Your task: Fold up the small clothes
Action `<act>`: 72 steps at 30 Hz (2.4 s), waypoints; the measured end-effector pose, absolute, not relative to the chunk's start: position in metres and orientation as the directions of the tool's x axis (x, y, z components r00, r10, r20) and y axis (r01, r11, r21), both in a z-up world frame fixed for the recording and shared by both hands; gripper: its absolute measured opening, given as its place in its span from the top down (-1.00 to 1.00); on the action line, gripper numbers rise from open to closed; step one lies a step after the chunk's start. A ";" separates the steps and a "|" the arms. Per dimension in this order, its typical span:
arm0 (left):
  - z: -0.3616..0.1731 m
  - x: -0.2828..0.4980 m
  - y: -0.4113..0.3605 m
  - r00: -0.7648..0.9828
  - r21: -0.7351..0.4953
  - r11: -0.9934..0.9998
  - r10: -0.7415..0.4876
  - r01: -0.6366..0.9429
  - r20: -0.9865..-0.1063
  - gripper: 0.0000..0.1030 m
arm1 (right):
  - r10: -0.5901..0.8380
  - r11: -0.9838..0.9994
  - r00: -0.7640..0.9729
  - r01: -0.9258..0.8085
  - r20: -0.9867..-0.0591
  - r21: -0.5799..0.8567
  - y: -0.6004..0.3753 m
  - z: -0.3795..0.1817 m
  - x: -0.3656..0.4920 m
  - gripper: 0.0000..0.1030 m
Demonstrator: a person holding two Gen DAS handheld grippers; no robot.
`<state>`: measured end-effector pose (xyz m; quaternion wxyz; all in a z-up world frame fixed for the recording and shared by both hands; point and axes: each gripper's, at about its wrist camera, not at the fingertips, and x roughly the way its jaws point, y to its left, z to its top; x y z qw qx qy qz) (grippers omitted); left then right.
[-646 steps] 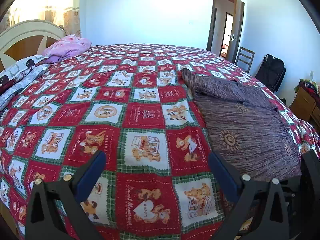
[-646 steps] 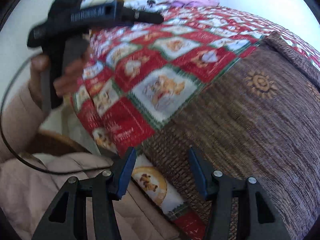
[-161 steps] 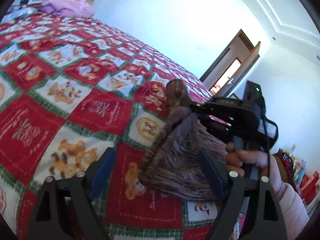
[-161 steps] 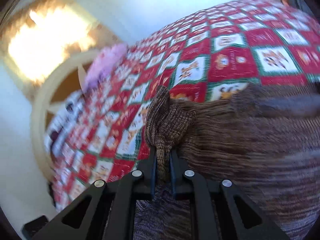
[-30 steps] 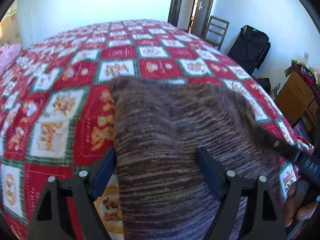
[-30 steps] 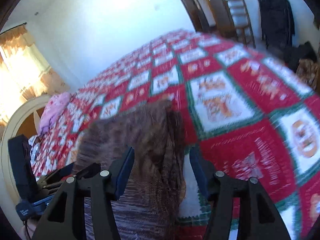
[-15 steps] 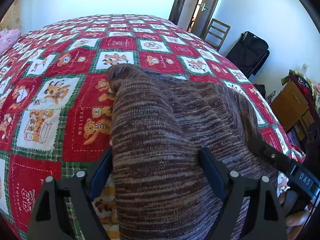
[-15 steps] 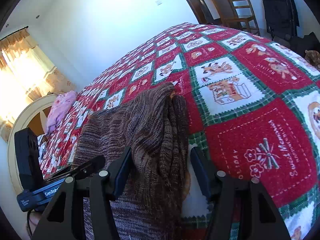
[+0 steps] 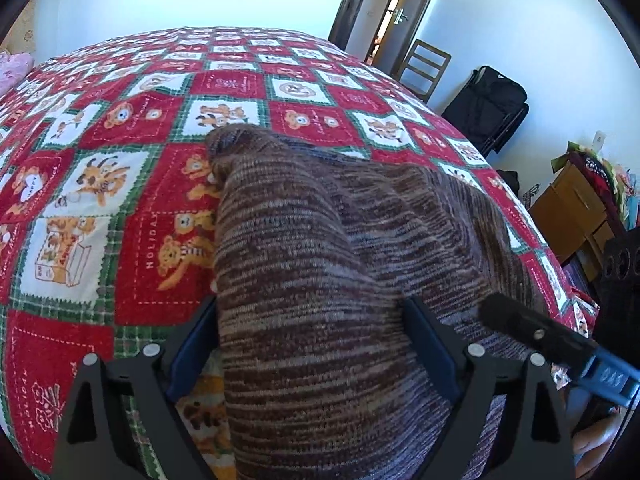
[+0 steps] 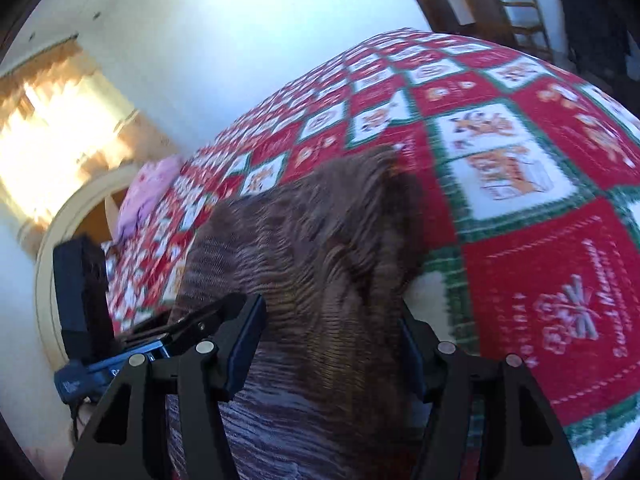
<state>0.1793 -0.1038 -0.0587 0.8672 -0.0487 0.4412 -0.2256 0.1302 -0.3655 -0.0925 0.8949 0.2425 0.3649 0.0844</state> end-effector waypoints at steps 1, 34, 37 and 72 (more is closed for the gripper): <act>-0.059 0.179 -0.104 0.509 -0.282 0.894 -0.434 0.349 -0.743 -0.81 | 0.318 0.877 0.719 0.025 -0.618 0.480 -0.363 -0.094 0.132 -0.23; 0.014 0.072 -0.034 0.625 -0.278 0.844 -0.528 0.459 -0.575 0.43 | 0.022 0.987 0.887 0.053 -0.460 0.150 -0.214 0.015 0.002 0.53; 0.013 0.055 -0.019 0.626 -0.269 0.851 -0.517 0.451 -0.584 0.43 | 0.034 0.986 0.894 0.045 -0.448 0.163 -0.194 0.011 -0.019 0.53; 0.015 -0.014 -0.086 0.528 -0.228 0.765 -0.596 0.602 -0.605 0.43 | -0.082 0.952 0.905 0.195 -0.417 0.237 -0.240 -0.002 -0.138 0.53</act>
